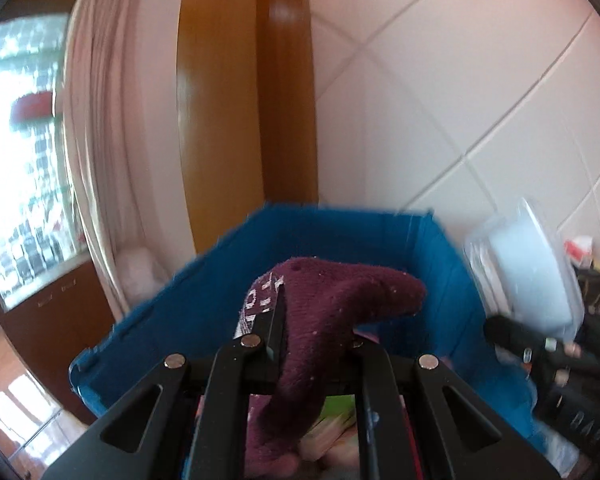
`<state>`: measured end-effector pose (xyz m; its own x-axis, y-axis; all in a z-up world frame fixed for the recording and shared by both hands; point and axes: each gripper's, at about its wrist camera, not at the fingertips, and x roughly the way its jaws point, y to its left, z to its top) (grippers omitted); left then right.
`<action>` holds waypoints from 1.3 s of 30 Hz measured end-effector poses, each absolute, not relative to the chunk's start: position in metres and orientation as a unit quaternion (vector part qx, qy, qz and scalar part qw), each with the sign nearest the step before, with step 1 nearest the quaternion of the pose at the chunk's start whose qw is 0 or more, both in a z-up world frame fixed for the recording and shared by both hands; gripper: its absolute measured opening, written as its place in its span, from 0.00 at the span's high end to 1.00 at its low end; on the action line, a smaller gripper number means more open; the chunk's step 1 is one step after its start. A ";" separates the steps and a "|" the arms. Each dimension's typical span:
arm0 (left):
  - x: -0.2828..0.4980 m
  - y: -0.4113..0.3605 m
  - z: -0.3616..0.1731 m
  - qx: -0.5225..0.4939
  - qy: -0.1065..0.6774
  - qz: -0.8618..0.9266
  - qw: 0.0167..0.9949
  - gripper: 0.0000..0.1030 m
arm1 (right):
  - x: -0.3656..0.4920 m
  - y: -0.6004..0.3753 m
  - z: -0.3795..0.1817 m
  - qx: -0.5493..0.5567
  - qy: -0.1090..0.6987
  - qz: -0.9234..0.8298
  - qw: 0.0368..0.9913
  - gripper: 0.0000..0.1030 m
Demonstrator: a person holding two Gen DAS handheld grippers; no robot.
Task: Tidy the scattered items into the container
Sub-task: 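Carry the maroon hat and clear case over the blue crate, then open both grippers to drop the hat and case into the crate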
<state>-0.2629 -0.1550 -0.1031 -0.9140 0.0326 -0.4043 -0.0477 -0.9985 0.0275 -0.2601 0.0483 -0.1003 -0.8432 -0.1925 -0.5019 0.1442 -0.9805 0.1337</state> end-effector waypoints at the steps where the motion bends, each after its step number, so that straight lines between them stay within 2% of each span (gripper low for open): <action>1: -0.266 -0.160 -0.111 -0.217 0.017 0.976 0.029 0.90 | -0.266 0.038 -0.105 0.277 -0.042 -0.956 0.086 0.68; 6: -0.273 -0.169 -0.133 -0.258 0.011 0.964 0.069 0.87 | -0.285 0.013 -0.120 0.306 -0.036 -0.949 0.068 0.68; 7: -0.273 -0.170 -0.137 -0.262 0.013 0.962 0.071 0.80 | -0.287 0.012 -0.122 0.309 -0.035 -0.948 0.063 0.68; 8: -0.273 -0.172 -0.139 -0.264 0.014 0.962 0.069 0.63 | -0.288 0.011 -0.123 0.312 -0.035 -0.948 0.059 0.68; 10: -0.272 -0.177 -0.143 -0.265 0.008 0.962 0.059 0.39 | -0.290 0.009 -0.126 0.317 -0.030 -0.947 0.048 0.68; 11: -0.272 -0.181 -0.144 -0.264 0.004 0.963 0.058 0.34 | -0.289 0.010 -0.129 0.319 -0.028 -0.946 0.044 0.68; 22: -0.255 -0.210 -0.151 -0.257 -0.004 0.965 0.042 0.33 | -0.291 0.006 -0.145 0.348 -0.012 -0.937 0.038 0.68; 25: -0.247 -0.217 -0.152 -0.254 -0.010 0.967 0.033 0.27 | -0.292 0.002 -0.149 0.355 -0.006 -0.934 0.045 0.66; 27: -0.243 -0.218 -0.153 -0.254 -0.011 0.967 0.030 0.26 | -0.292 0.001 -0.150 0.356 -0.006 -0.933 0.046 0.63; 30: -0.234 -0.217 -0.152 -0.257 -0.013 0.966 0.029 0.26 | -0.290 0.002 -0.149 0.353 -0.010 -0.934 0.043 0.49; 36: -0.228 -0.211 -0.153 -0.264 -0.013 0.964 0.039 0.26 | -0.278 0.008 -0.144 0.347 -0.009 -0.937 0.030 0.48; 39: -0.228 -0.205 -0.149 -0.272 -0.018 0.961 0.054 0.26 | -0.271 0.015 -0.141 0.344 -0.012 -0.939 0.021 0.42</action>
<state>-0.2282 -0.2051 -0.1490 -0.8460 0.1129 -0.5211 -0.0937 -0.9936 -0.0632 -0.2709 0.0146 -0.1406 -0.7625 -0.0472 -0.6453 0.0308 -0.9989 0.0366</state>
